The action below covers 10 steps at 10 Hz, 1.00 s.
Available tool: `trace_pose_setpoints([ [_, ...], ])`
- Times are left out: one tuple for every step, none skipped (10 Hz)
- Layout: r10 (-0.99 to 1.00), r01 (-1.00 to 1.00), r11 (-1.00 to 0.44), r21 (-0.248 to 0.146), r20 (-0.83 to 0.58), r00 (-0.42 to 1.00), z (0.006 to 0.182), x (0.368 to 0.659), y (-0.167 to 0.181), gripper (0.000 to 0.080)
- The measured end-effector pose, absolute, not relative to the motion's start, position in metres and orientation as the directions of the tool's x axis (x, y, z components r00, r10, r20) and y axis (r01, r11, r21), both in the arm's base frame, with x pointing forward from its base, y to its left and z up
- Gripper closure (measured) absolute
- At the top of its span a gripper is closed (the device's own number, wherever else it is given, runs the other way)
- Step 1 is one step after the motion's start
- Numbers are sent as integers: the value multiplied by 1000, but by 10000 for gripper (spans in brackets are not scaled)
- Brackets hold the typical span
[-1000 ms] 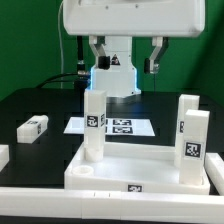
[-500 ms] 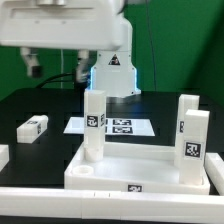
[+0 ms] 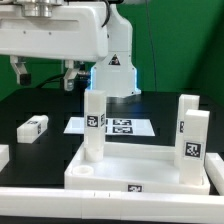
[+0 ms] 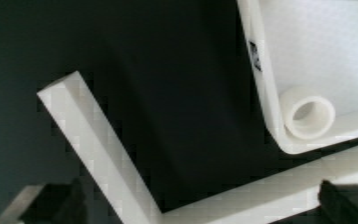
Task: Assemble desk
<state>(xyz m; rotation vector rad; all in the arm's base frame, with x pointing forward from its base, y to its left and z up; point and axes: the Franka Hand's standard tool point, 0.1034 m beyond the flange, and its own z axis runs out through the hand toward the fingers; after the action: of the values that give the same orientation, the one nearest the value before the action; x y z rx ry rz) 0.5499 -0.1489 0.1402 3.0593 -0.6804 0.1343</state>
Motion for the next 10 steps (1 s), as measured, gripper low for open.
trace_pose_setpoints([
  [-419, -419, -908, -20, 86, 904, 133, 539, -163, 150],
  [-415, -415, -910, -18, 88, 906, 123, 522, -178, 150],
  [-386, -388, -922, -6, 102, 917, 109, 499, -196, 150],
  [-360, -364, -931, 20, 114, 926, 95, 478, -207, 150],
  [-368, -373, -927, 31, 103, 924, 84, 464, -214, 150],
  [-372, -377, -926, 24, 101, 923, 86, 469, -211, 150],
  [-371, -374, -927, 17, 90, 924, 87, 471, -209, 150],
  [-373, -375, -927, 13, 78, 925, 85, 469, -208, 150],
  [-372, -372, -928, -14, 6, 928, 84, 467, -202, 150],
  [-362, -365, -930, -44, -60, 930, 84, 465, -205, 150],
])
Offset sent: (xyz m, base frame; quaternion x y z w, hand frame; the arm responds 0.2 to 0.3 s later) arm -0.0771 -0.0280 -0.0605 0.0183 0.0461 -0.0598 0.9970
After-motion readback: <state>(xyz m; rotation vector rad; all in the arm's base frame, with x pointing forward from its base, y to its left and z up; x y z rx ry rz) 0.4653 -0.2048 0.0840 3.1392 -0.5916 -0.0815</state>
